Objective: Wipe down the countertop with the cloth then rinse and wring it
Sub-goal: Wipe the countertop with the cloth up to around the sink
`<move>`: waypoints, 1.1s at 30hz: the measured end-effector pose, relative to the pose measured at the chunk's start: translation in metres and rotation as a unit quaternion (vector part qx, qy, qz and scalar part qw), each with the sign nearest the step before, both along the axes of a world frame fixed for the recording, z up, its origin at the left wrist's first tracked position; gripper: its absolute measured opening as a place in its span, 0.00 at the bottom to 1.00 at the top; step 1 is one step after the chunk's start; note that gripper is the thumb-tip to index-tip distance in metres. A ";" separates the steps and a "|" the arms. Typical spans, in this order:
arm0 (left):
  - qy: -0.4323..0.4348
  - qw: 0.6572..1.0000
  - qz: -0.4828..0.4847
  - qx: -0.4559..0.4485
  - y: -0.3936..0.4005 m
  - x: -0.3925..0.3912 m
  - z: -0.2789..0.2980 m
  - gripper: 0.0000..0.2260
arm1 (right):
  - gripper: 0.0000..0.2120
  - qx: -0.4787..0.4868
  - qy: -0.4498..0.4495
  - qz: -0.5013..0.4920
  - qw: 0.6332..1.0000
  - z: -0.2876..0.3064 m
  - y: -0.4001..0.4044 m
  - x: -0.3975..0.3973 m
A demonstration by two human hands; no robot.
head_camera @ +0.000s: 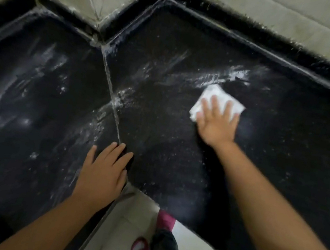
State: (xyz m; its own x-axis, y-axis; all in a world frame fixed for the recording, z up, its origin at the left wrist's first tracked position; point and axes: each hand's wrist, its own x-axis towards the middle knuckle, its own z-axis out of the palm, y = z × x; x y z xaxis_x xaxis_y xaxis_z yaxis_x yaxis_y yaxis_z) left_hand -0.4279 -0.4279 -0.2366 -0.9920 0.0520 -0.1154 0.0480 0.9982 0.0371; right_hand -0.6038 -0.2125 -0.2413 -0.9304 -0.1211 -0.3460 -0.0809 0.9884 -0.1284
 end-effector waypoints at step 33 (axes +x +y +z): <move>-0.004 0.993 0.081 0.091 0.068 -0.132 -0.019 0.31 | 0.24 -0.024 0.074 0.199 0.977 -0.018 0.103 0.034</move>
